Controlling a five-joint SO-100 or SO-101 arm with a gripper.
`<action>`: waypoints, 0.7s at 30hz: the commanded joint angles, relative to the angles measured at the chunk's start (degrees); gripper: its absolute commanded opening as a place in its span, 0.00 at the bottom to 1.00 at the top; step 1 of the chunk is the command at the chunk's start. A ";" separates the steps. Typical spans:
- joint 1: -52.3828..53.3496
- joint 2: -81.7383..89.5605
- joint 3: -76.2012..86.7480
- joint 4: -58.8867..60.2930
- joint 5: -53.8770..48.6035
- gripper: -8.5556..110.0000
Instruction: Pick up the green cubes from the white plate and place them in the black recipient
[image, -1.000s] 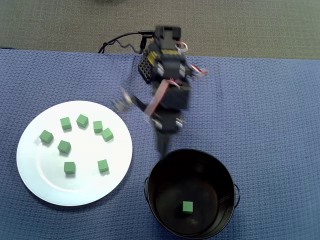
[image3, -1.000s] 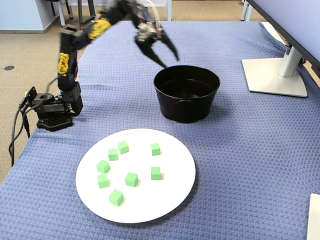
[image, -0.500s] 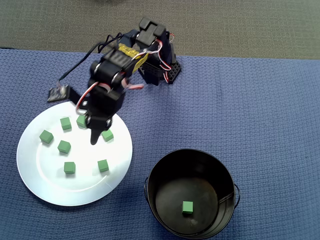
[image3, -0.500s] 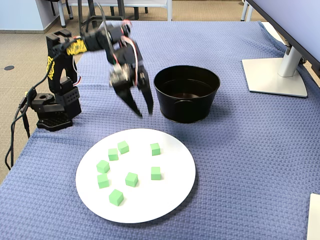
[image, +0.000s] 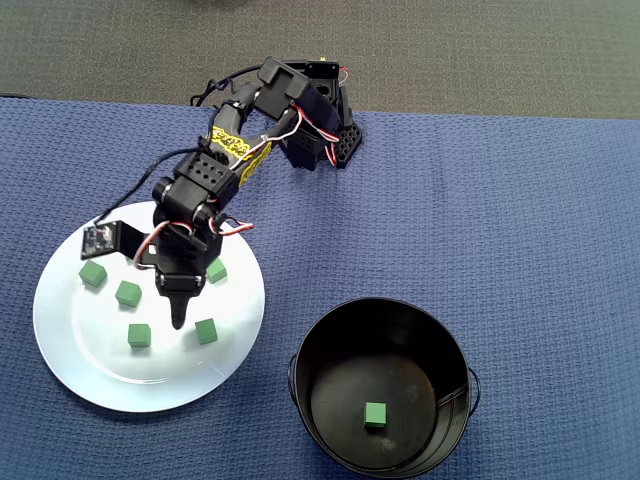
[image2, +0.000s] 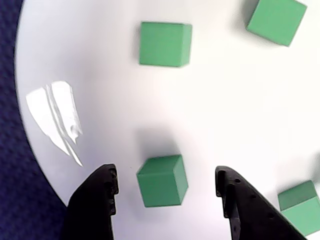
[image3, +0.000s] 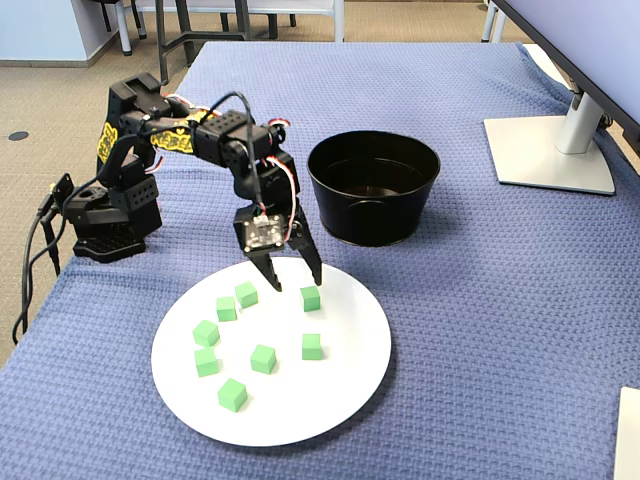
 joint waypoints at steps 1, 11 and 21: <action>-2.37 0.79 1.58 -2.37 -1.93 0.22; -4.66 0.62 4.75 -5.89 -11.25 0.25; -4.48 -1.49 6.15 -9.05 -18.28 0.24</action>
